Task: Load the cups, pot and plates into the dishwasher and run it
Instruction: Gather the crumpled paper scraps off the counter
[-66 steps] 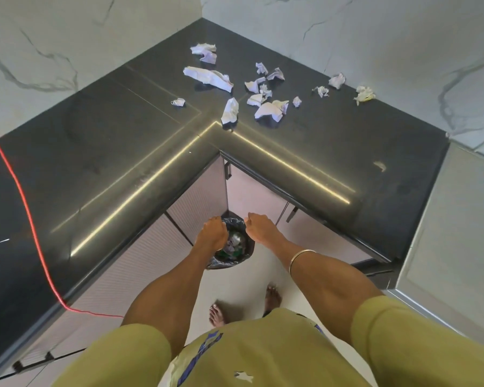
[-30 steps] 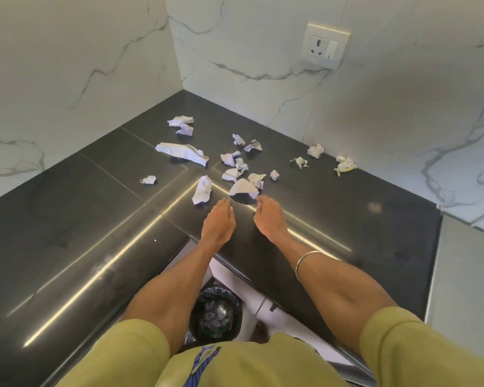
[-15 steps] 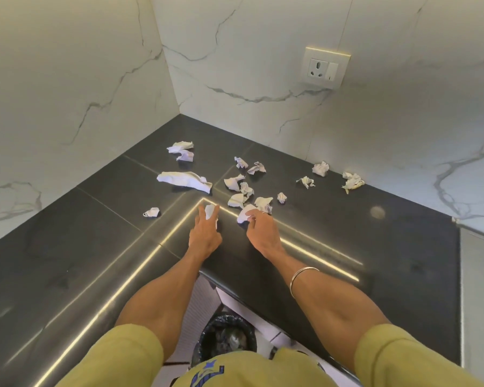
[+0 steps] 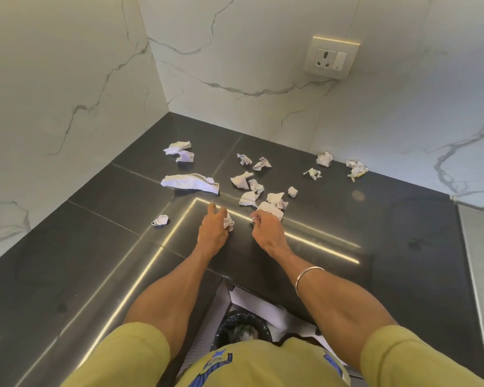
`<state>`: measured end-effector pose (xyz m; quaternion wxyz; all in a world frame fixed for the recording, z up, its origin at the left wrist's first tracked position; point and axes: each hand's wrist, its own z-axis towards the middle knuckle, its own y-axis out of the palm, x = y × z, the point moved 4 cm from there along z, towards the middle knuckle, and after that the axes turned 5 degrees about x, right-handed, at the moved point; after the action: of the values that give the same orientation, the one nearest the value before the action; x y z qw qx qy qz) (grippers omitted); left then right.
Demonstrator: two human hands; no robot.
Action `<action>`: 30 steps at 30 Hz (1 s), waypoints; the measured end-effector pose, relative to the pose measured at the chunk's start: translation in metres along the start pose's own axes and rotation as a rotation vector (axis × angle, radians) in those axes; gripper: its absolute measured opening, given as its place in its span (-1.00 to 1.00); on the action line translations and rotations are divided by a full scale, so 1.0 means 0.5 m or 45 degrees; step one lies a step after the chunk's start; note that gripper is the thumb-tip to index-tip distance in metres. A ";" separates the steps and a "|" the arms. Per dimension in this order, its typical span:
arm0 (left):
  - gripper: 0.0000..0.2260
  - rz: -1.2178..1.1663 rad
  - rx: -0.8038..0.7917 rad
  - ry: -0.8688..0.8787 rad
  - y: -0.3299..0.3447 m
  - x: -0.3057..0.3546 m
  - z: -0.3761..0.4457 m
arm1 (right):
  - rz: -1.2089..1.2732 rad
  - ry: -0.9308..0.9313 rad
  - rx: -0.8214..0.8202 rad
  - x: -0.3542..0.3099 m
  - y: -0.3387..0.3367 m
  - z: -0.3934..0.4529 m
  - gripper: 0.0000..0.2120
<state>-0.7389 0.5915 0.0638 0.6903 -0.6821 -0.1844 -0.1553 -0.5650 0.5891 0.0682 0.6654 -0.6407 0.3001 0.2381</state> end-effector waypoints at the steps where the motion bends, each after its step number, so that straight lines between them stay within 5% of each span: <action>1: -0.64 0.005 -0.017 0.014 -0.001 -0.001 0.005 | 0.003 0.007 0.017 -0.002 -0.002 -0.004 -0.70; 5: -0.68 0.027 -0.082 0.020 -0.005 -0.005 0.029 | -0.065 -0.092 0.165 -0.017 -0.019 -0.011 -0.66; 11: -0.47 -0.168 -0.053 -0.237 -0.004 -0.010 0.037 | -0.438 -0.150 0.221 -0.008 -0.043 0.032 -0.49; 15: -0.72 -0.190 0.016 -0.340 -0.006 -0.019 0.039 | -0.495 -0.111 0.162 0.010 -0.031 0.042 -0.59; 20: -0.73 -0.424 0.130 -0.404 0.012 -0.014 0.042 | -0.567 -0.131 0.169 0.010 -0.026 0.051 -0.52; 24: -0.88 -0.620 0.215 -0.414 0.006 0.003 0.048 | -0.379 -0.099 0.115 0.029 -0.002 0.052 -0.68; 28: -0.74 -0.874 0.189 -0.599 0.039 -0.014 0.068 | -0.058 -0.018 0.235 0.015 -0.014 0.055 -0.79; 30: -0.91 -1.112 0.167 -0.741 0.047 -0.011 0.074 | 0.102 0.001 0.256 -0.005 -0.019 0.064 -0.82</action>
<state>-0.7345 0.6288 0.0405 0.5228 -0.5121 -0.6448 -0.2206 -0.5571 0.6205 0.0766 0.7161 -0.5584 0.3482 0.2328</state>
